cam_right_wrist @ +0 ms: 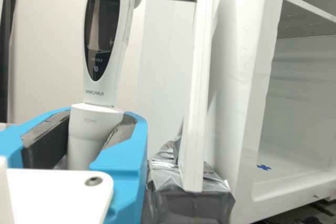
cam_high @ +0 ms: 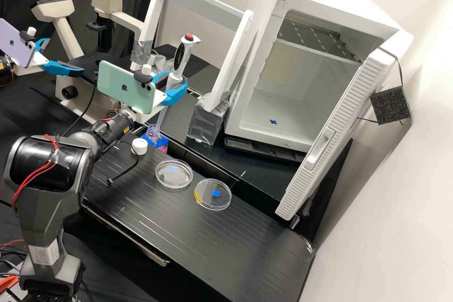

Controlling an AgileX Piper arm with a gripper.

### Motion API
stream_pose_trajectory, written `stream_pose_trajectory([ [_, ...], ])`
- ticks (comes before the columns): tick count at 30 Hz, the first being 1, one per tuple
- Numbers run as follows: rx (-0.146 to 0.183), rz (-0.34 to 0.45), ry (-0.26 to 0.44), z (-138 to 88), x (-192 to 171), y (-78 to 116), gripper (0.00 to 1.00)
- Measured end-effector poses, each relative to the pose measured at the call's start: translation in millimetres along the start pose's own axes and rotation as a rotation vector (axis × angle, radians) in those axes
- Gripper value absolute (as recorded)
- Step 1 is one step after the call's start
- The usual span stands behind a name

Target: Use the pipette

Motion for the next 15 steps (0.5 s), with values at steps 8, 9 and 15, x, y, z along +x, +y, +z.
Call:
stream_pose_trajectory([
  [8,0.010,-0.035,0.013,0.1,-4.0,-10.9,0.00],
  [9,0.007,-0.041,0.012,0.9,-5.0,-12.6,0.00],
  [15,0.001,-0.055,0.015,1.6,-8.0,-15.5,0.00],
])
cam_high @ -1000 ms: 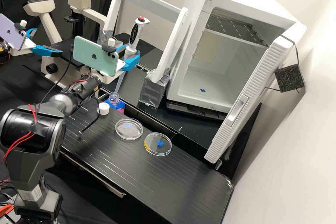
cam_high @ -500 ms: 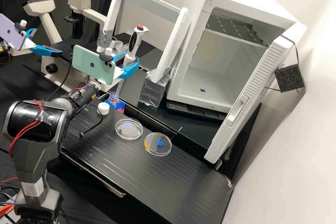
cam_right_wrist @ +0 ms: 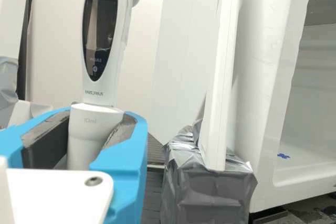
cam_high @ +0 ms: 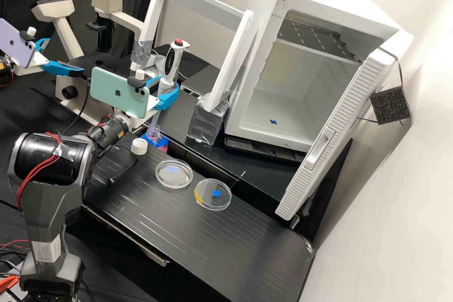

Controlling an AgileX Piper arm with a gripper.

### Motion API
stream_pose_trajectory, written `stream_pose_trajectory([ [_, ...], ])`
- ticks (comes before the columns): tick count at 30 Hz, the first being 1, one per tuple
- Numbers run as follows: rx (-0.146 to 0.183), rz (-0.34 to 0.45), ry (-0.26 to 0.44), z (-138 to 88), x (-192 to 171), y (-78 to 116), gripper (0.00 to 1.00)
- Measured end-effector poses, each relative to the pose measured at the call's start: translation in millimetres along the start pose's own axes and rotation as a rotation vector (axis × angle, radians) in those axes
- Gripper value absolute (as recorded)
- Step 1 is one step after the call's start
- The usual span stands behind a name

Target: Use the pipette

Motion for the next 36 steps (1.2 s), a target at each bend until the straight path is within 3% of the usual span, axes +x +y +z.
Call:
stream_pose_trajectory([
  [13,-0.003,0.001,0.005,0.3,-3.7,-0.7,0.00],
  [28,0.042,0.090,0.048,-12.2,-6.9,28.0,0.00],
  [36,0.075,0.163,0.069,-17.3,-12.6,55.9,0.00],
])
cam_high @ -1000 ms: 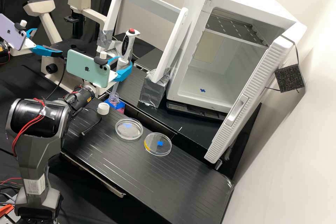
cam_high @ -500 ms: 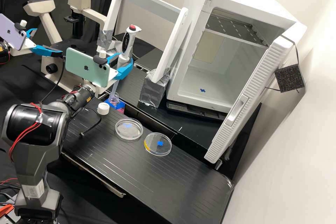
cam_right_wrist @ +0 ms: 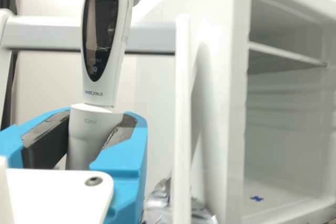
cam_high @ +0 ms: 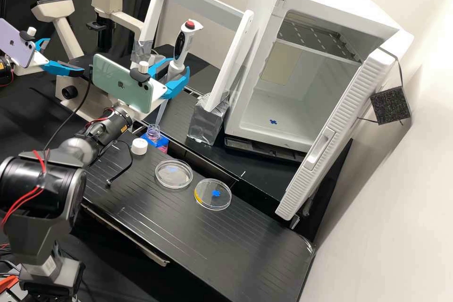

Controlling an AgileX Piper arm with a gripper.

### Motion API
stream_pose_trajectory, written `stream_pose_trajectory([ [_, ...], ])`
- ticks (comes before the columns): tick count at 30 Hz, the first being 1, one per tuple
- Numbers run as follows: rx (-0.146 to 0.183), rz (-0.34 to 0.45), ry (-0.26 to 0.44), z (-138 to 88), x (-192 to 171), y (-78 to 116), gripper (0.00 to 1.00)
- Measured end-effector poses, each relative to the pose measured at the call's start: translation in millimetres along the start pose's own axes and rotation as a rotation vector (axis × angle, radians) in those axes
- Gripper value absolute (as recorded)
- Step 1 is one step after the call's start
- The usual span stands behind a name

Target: Use the pipette

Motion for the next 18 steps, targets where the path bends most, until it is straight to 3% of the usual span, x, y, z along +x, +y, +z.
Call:
stream_pose_trajectory([
  [8,0.035,0.004,0.009,-7.2,-4.6,25.7,0.00],
  [11,0.028,-0.012,0.023,-9.1,-8.7,34.6,0.00],
  [13,0.002,-0.024,0.037,-7.8,-13.4,41.0,0.00],
  [15,-0.053,-0.015,0.063,-4.4,-20.6,51.1,0.00],
  [18,-0.092,-0.001,0.090,1.8,-29.5,63.8,0.00],
])
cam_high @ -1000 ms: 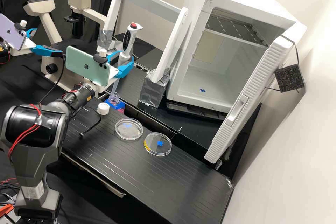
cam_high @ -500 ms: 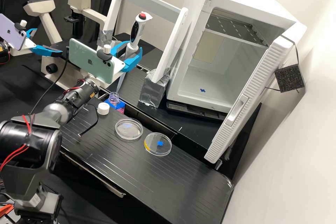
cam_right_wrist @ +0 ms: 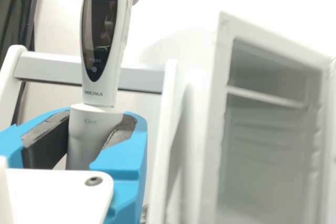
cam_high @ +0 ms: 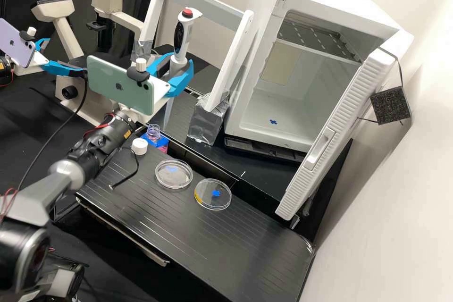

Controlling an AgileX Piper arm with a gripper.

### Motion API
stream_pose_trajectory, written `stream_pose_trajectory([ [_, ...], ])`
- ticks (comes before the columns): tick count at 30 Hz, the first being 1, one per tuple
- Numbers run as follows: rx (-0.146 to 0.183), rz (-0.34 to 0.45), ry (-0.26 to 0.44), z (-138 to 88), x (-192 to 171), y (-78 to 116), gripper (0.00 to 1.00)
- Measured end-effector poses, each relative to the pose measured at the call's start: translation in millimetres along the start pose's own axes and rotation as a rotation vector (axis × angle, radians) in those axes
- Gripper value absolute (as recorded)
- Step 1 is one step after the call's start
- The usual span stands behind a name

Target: Use the pipette

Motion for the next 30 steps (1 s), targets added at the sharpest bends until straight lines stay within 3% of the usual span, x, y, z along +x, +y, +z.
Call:
stream_pose_trajectory([
  [3,-0.020,0.053,-0.004,13.0,-13.1,17.2,0.00],
  [9,0.001,0.093,-0.024,32.1,-36.1,32.5,0.00],
  [17,-0.020,0.043,-0.063,49.4,-58.2,30.3,0.00],
  [25,-0.037,0.034,-0.077,52.0,-68.1,30.6,0.00],
  [30,-0.020,0.046,-0.066,49.2,-71.2,31.8,0.00],
])
